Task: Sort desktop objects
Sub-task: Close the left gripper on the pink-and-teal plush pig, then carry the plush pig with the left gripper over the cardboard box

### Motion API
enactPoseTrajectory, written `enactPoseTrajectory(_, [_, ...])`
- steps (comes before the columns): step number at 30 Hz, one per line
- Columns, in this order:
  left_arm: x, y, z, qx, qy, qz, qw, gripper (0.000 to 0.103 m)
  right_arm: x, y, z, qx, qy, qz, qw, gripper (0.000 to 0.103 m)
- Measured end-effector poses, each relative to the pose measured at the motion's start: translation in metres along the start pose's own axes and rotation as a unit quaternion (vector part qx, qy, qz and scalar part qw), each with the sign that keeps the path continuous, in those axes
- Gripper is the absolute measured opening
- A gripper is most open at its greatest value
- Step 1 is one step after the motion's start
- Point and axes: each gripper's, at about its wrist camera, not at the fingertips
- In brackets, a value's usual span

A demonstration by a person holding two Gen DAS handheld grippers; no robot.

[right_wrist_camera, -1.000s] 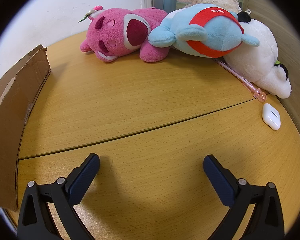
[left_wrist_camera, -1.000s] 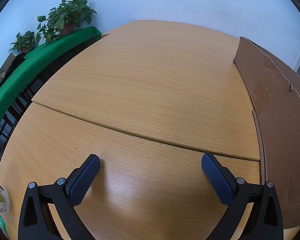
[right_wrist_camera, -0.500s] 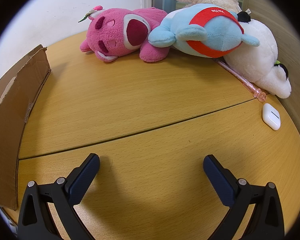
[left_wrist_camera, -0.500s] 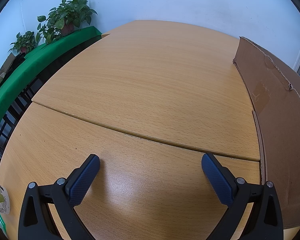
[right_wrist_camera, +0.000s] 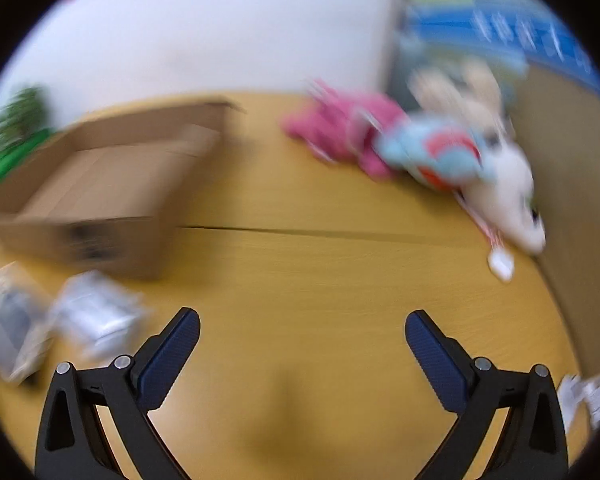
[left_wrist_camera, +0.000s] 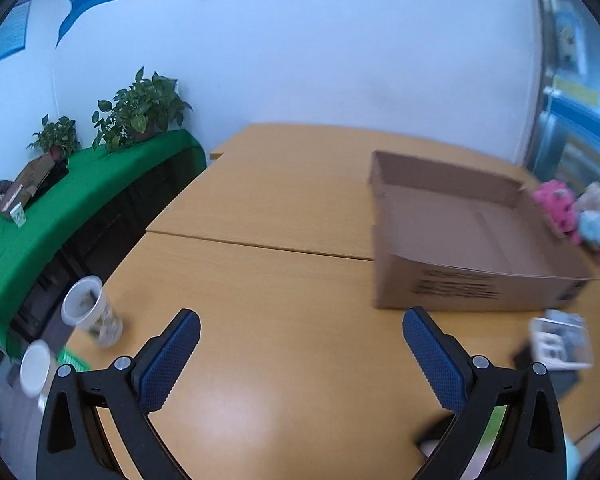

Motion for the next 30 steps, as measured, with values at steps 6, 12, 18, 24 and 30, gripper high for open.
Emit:
enactPoseTrajectory(6, [-0.040, -0.053, -0.043, -0.038, 0.049, -0.242, 0.9683, 0.103, -0.101, 0.129, -0.021, -0.097, 0.002, 0.278, 0.956, 0.102])
enactPoseTrajectory(12, [0.011, -0.102, -0.086, -0.092, 0.179, -0.326, 0.9237, 0.101, -0.098, 0.254, -0.068, -0.154, 0.090, 0.408, 0.896, 0.102])
enactPoseTrajectory(18, [0.032, -0.112, -0.106, -0.078, 0.211, -0.304, 0.9258, 0.092, -0.094, 0.299, -0.095, -0.163, 0.133, 0.452, 0.867, 0.103])
enactPoseTrajectory(24, [0.033, -0.111, -0.108, -0.075, 0.212, -0.327, 0.9177, 0.075, -0.050, 0.303, -0.108, -0.126, 0.179, 0.429, 0.876, 0.101])
enactPoseTrajectory(30, [0.011, -0.110, -0.084, -0.054, 0.184, -0.310, 0.9310, 0.067, -0.060, 0.315, -0.105, -0.143, 0.159, 0.452, 0.866, 0.092])
Point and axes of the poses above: each gripper's, at about its wrist camera, not at the fingertips, and x roughly the way its jaws point, y to its left, z to its top, and after that the axes turned 4 degrees about x, right-handed
